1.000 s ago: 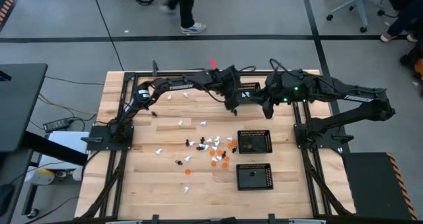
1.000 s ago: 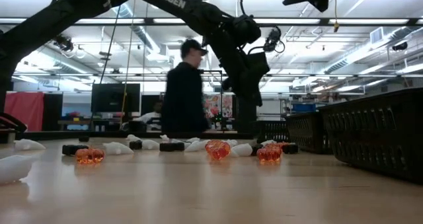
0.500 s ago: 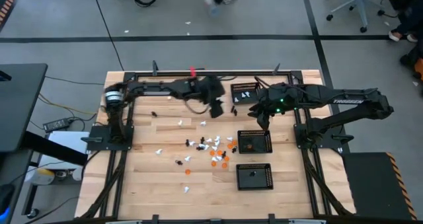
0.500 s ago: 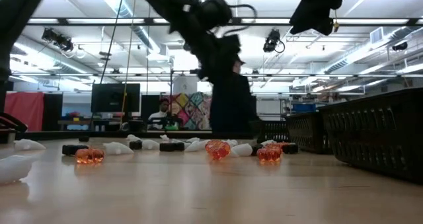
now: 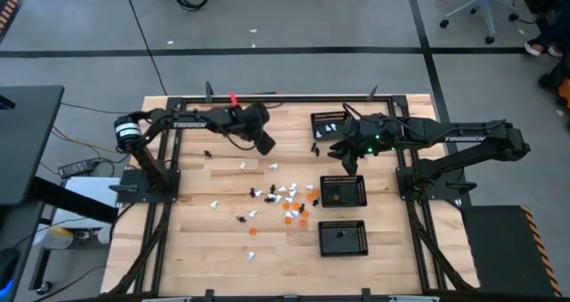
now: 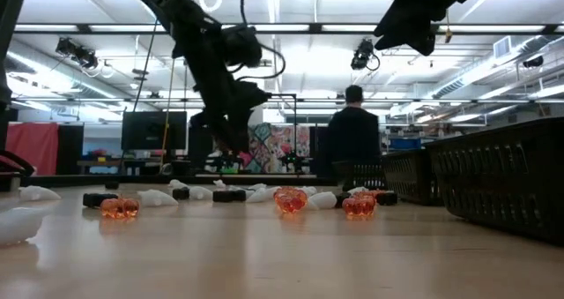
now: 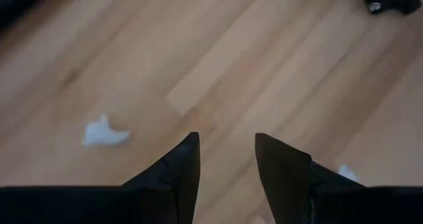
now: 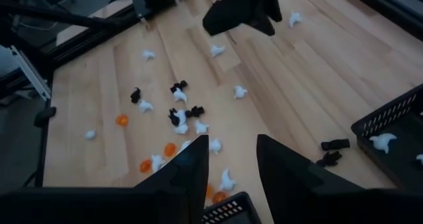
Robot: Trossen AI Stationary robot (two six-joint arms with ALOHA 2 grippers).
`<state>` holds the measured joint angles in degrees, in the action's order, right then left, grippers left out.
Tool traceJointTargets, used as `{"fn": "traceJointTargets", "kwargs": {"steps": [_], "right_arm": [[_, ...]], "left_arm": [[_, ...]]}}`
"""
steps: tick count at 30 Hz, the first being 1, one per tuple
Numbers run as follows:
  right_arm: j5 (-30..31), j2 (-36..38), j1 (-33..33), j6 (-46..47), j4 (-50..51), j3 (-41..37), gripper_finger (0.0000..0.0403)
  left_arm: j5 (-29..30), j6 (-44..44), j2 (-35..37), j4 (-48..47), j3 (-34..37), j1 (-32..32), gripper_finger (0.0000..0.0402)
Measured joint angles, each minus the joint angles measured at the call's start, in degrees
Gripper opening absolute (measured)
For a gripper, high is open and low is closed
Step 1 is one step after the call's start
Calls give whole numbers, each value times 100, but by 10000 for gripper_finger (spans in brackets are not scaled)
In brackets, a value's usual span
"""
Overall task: Sort Halloween decoration
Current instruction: Put the white ghost toy into the top black bin
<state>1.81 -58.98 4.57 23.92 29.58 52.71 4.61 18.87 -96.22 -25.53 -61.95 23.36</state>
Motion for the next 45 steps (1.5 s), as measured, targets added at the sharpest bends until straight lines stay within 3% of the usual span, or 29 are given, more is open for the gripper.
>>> {"fn": "traceJointTargets", "kwargs": {"steps": [5, 12, 21, 33, 37, 45], "right_arm": [[-36, 0, -10, 70, -4, 0, 132], [-37, 0, -10, 137, -102, 0, 132], [-38, 1, -16, 194, -211, 0, 132], [-42, 0, -70, 361, -298, 0, 132], [-42, 0, -84, 446, -297, 0, 132], [-42, 0, -84, 446, -297, 0, 132]], "left_arm": [[-1062, -852, 0, 5, 167, -117, 163], [-1093, -2201, -57, 218, 252, -1010, 182], [-1018, -2032, -497, 771, 243, -1098, 226], [-848, -1997, -1131, 1080, 221, -1170, 231], [-748, -2119, -1145, 1179, 223, -1231, 209], [-615, -2185, -1159, 1145, 223, -1299, 118]]}}
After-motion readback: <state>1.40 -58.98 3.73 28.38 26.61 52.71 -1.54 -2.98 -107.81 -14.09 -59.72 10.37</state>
